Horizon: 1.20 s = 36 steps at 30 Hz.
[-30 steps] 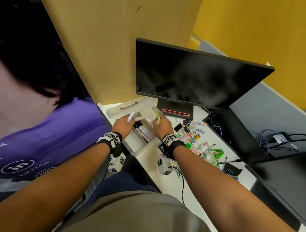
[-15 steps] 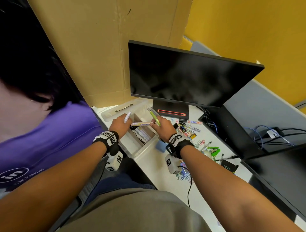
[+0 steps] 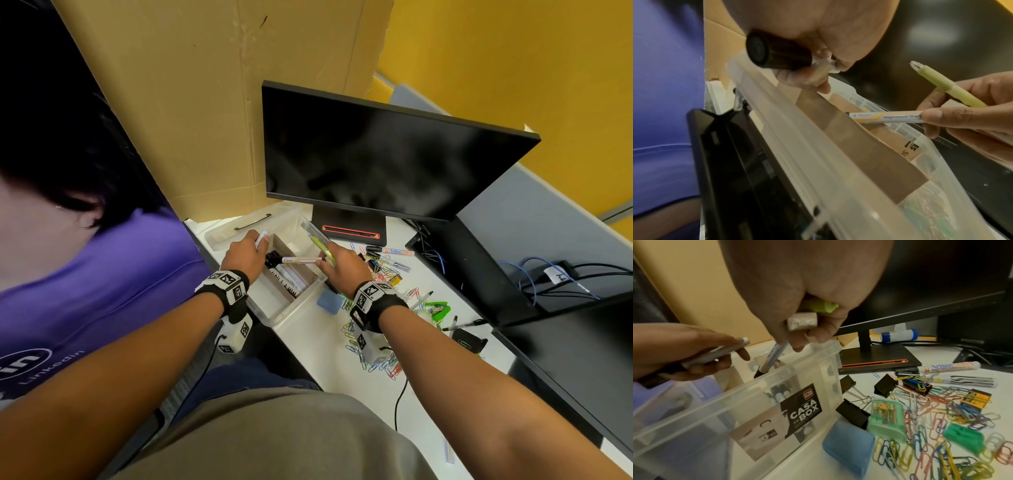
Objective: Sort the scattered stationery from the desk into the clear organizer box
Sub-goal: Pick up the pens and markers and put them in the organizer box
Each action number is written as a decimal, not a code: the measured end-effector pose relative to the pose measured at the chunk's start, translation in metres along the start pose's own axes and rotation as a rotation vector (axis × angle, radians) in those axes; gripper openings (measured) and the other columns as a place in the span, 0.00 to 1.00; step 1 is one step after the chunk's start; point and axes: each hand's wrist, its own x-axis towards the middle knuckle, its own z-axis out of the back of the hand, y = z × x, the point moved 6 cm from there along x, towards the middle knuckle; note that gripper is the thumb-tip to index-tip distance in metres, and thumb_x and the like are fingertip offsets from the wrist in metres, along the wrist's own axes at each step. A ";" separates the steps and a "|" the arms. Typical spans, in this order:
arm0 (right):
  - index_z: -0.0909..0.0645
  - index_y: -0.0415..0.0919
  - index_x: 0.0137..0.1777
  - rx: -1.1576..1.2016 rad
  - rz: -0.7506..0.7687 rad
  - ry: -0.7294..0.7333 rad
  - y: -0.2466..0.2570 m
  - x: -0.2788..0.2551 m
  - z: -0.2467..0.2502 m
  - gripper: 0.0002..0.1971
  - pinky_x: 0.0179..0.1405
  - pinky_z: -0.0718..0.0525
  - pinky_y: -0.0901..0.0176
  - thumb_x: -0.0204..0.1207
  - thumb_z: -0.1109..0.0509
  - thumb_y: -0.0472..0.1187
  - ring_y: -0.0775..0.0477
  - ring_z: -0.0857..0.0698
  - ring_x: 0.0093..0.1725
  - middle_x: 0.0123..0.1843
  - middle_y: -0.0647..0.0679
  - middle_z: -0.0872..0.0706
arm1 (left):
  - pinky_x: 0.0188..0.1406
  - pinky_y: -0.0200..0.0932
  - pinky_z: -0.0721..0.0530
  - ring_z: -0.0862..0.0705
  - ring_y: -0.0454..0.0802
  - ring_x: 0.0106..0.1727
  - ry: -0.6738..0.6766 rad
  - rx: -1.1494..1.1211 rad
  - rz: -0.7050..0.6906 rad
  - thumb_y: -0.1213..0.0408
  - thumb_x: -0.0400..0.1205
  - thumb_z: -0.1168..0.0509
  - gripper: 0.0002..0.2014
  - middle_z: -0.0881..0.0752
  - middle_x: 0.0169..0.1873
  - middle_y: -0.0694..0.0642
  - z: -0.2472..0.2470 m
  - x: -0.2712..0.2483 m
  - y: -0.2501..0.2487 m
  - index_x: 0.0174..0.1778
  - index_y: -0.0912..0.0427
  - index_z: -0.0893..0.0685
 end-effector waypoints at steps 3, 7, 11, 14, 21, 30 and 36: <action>0.24 0.43 0.55 -0.074 0.043 -0.019 0.015 0.000 -0.006 0.09 0.38 0.25 0.56 0.83 0.35 0.48 0.44 0.19 0.43 0.49 0.44 0.15 | 0.51 0.57 0.16 0.16 0.67 0.49 0.000 -0.025 0.015 0.41 0.87 0.55 0.24 0.15 0.47 0.66 0.000 -0.001 0.000 0.63 0.55 0.25; 0.25 0.41 0.56 -0.162 0.082 -0.005 0.032 0.000 -0.018 0.09 0.42 0.17 0.50 0.83 0.34 0.46 0.39 0.15 0.46 0.50 0.43 0.16 | 0.53 0.60 0.16 0.16 0.67 0.49 -0.005 -0.075 0.013 0.44 0.88 0.54 0.22 0.15 0.46 0.66 0.000 0.000 0.001 0.63 0.55 0.24; 0.24 0.41 0.58 -0.211 0.083 0.023 0.041 0.003 -0.029 0.11 0.45 0.15 0.48 0.82 0.34 0.47 0.38 0.14 0.48 0.52 0.42 0.15 | 0.52 0.57 0.17 0.17 0.64 0.48 -0.013 -0.142 -0.004 0.44 0.89 0.53 0.21 0.15 0.46 0.64 0.001 0.001 0.001 0.62 0.54 0.23; 0.21 0.41 0.62 -0.266 0.092 0.053 0.044 0.004 -0.036 0.16 0.45 0.16 0.49 0.82 0.33 0.50 0.37 0.13 0.50 0.55 0.42 0.16 | 0.54 0.56 0.18 0.17 0.61 0.49 0.003 -0.196 -0.039 0.43 0.88 0.53 0.22 0.14 0.46 0.61 0.001 0.002 -0.001 0.64 0.53 0.22; 0.22 0.42 0.70 -0.325 0.081 0.081 0.043 0.005 -0.041 0.20 0.45 0.19 0.51 0.82 0.32 0.50 0.37 0.14 0.53 0.59 0.42 0.18 | 0.46 0.52 0.19 0.16 0.58 0.44 0.022 -0.254 -0.032 0.52 0.87 0.48 0.10 0.13 0.40 0.59 -0.002 0.002 -0.005 0.59 0.50 0.26; 0.19 0.42 0.59 -0.140 -0.023 0.085 0.034 0.008 -0.035 0.14 0.46 0.17 0.51 0.82 0.33 0.51 0.39 0.14 0.51 0.53 0.42 0.15 | 0.39 0.48 0.23 0.18 0.58 0.42 0.045 -0.242 -0.058 0.62 0.86 0.47 0.12 0.13 0.44 0.61 -0.002 -0.002 -0.010 0.63 0.53 0.23; 0.19 0.43 0.56 -0.056 -0.030 0.083 0.029 0.008 -0.024 0.12 0.46 0.18 0.52 0.82 0.33 0.50 0.40 0.15 0.50 0.51 0.43 0.14 | 0.38 0.47 0.19 0.18 0.54 0.39 0.066 -0.270 -0.040 0.61 0.86 0.45 0.13 0.13 0.46 0.57 0.000 -0.004 -0.015 0.62 0.52 0.20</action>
